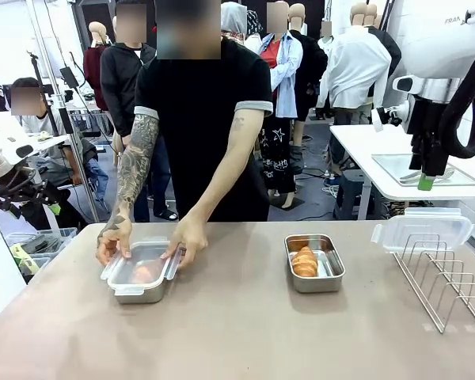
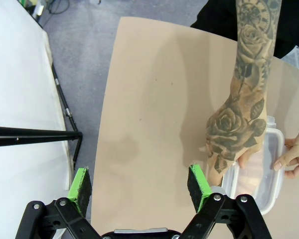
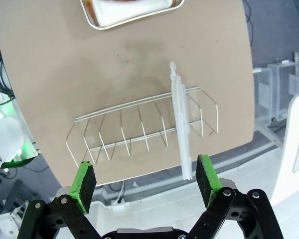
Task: Place the bread in airtight containers.
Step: Pick up one Airtight Container lid and hand it to the human.
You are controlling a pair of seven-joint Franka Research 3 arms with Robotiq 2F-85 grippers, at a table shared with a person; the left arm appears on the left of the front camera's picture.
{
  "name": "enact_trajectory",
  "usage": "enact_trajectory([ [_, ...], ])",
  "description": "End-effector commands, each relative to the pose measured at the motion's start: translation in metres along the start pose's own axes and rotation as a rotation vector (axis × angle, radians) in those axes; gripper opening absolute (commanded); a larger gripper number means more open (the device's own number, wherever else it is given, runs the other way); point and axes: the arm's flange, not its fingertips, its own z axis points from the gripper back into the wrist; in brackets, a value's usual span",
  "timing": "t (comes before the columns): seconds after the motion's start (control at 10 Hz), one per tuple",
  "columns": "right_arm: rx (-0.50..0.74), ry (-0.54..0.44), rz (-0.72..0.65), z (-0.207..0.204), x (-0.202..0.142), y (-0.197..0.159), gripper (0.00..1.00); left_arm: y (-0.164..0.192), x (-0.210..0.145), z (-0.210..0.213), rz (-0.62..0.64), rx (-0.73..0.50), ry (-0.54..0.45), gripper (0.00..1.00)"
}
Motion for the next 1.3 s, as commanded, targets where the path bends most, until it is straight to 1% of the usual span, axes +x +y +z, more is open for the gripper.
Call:
enact_trajectory([
  [0.0, 0.004, -0.008, -0.006, -0.001, -0.0002, 0.0021, 1.0, 0.0007, -0.0007, 0.0011, 0.005, 0.002, -0.001, 1.0],
  [1.2, 0.004, -0.008, -0.006, -0.001, -0.0002, 0.0021, 1.0, 0.0007, -0.0007, 0.0011, 0.005, 0.002, -0.001, 1.0],
])
